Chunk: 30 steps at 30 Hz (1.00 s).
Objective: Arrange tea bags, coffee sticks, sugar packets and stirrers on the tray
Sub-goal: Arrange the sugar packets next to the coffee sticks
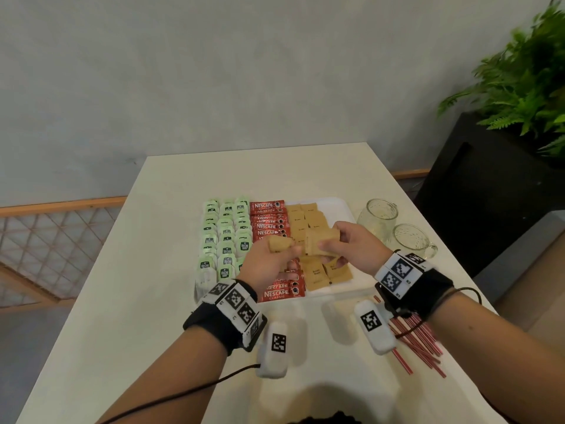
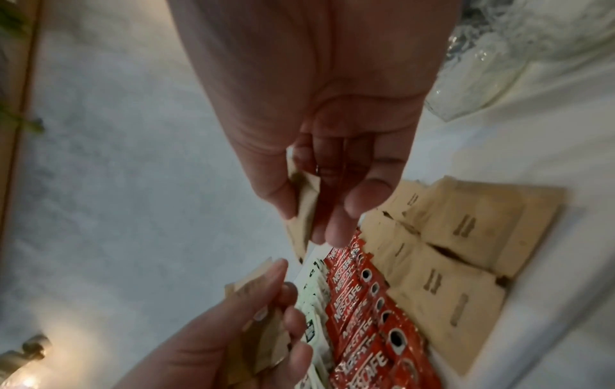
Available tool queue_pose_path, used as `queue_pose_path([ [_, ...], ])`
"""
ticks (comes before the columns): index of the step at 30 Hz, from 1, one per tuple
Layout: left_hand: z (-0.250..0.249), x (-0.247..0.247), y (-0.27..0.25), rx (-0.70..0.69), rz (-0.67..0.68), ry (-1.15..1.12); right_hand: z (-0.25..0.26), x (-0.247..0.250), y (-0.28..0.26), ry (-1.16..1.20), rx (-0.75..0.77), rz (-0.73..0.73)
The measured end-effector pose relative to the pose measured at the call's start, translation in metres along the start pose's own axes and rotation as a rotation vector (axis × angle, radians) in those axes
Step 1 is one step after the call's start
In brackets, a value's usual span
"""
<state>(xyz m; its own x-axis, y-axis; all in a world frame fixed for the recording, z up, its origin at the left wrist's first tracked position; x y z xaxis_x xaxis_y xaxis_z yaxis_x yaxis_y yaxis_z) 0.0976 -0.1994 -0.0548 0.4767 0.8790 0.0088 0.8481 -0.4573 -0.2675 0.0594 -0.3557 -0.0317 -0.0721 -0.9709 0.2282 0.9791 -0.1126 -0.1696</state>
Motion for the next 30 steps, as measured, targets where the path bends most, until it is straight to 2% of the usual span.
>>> queue_pose_path([
  [3,-0.012,0.006,-0.001,-0.088,-0.044,0.185,0.003,-0.001,-0.004,-0.077,-0.024,0.045],
  [8,-0.024,-0.016,-0.005,-0.14,0.069,0.278,0.004,-0.001,-0.005,-0.145,-0.013,0.071],
  [11,-0.03,-0.022,-0.006,-0.166,0.058,0.305,0.009,0.005,-0.009,-0.116,0.004,0.047],
  [15,-0.031,-0.028,-0.006,-0.124,0.049,0.197,0.006,0.022,-0.012,0.015,-0.027,-0.033],
  [20,-0.021,-0.029,-0.004,-0.019,0.022,0.094,-0.018,0.055,-0.013,-0.035,-0.038,-0.23],
  [23,-0.012,-0.023,-0.003,0.047,-0.001,-0.01,-0.045,0.061,-0.016,-0.237,-0.126,-0.219],
  [25,-0.01,-0.017,-0.003,0.041,-0.025,0.012,-0.06,0.06,-0.02,-0.326,-0.176,-0.189],
  [28,-0.008,-0.005,-0.002,0.006,-0.079,0.115,-0.075,0.061,-0.022,-0.311,-0.215,-0.182],
  [30,-0.005,0.004,-0.001,0.022,-0.115,0.097,-0.082,0.06,-0.021,-0.269,-0.236,-0.181],
])
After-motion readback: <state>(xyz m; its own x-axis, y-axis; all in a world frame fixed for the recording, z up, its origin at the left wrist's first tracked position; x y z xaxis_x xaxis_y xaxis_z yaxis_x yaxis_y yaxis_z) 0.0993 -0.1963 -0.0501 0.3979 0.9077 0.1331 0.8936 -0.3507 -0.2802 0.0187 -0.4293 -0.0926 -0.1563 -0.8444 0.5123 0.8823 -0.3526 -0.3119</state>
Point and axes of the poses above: each hand's wrist, its own y-axis towards the middle knuckle, its own x-axis out of the back of the hand, z = x × y, the point moved 10 cm from there along y, towards the middle knuckle, and after that the axes turned 3 degrees about y, right-handed, at the moved point
